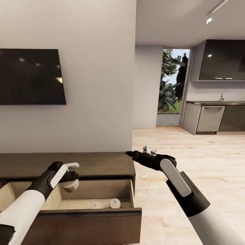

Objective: Place each of the two pumpkins and all three candles from the living room inside a cabinet in the living room (use any cabinet), then make sure every cabinet is closed, and position the cauldron so it is next to a table in the living room.

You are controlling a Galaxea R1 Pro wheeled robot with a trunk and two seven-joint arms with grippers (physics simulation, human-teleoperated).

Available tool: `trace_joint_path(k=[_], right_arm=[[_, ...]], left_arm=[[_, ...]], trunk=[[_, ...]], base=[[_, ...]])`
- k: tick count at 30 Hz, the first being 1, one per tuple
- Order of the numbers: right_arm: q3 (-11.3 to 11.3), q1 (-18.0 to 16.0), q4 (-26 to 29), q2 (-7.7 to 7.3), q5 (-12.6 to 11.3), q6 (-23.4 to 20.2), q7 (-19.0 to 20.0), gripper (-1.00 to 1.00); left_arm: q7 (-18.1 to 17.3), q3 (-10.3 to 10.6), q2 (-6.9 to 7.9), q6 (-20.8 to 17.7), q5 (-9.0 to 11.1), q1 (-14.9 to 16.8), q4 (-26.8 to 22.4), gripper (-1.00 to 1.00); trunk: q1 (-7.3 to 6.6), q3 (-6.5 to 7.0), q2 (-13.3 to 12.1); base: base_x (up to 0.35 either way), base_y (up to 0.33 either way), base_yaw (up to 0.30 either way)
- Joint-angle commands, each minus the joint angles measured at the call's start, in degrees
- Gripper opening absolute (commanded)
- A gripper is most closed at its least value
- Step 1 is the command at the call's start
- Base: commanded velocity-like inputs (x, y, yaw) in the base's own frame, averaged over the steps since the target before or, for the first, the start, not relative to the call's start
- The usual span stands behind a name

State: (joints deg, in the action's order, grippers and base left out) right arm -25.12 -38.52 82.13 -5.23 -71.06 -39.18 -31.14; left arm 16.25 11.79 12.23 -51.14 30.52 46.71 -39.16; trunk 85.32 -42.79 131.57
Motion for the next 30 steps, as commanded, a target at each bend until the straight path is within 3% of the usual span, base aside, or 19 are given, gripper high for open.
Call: trace_joint_path(k=[1, 15, 22, 24, 30], right_arm=[[-0.10, -0.07, 0.06, -0.04, -0.54, 0.04, -0.62, 1.00], [-0.07, 0.09, 0.10, -0.17, -0.41, -0.07, -0.66, 1.00], [0.72, 1.94, 0.07, -0.76, -0.59, 0.55, -0.47, 1.00], [2.39, 2.80, 0.06, -0.80, -0.71, 0.70, -0.46, 1.00], [12.12, 7.00, 0.05, -0.69, -0.97, 0.78, -0.28, 1.00]], left_arm=[[0.52, 0.34, 0.08, -0.11, 0.60, 0.05, -0.07, -1.00], [0.53, 0.39, 0.07, 0.14, 0.51, 0.04, 0.04, -1.00], [0.53, 0.42, 0.01, 0.31, 0.44, 0.05, 0.04, -1.00], [0.53, 0.42, 0.01, 0.32, 0.39, 0.01, 0.00, -1.00], [0.53, 0.42, 0.06, 0.33, 0.34, -0.02, -0.04, -1.00]], trunk=[[0.22, -0.25, 0.45], [3.29, -2.77, 6.06], [4.83, -4.02, 8.87], [5.27, -4.38, 9.67], [6.38, -5.50, 11.68]], base=[[0.000, 0.000, 0.000], [0.000, 0.000, 0.000], [0.000, 0.000, 0.000], [0.000, 0.000, 0.000], [0.000, 0.000, 0.000]])
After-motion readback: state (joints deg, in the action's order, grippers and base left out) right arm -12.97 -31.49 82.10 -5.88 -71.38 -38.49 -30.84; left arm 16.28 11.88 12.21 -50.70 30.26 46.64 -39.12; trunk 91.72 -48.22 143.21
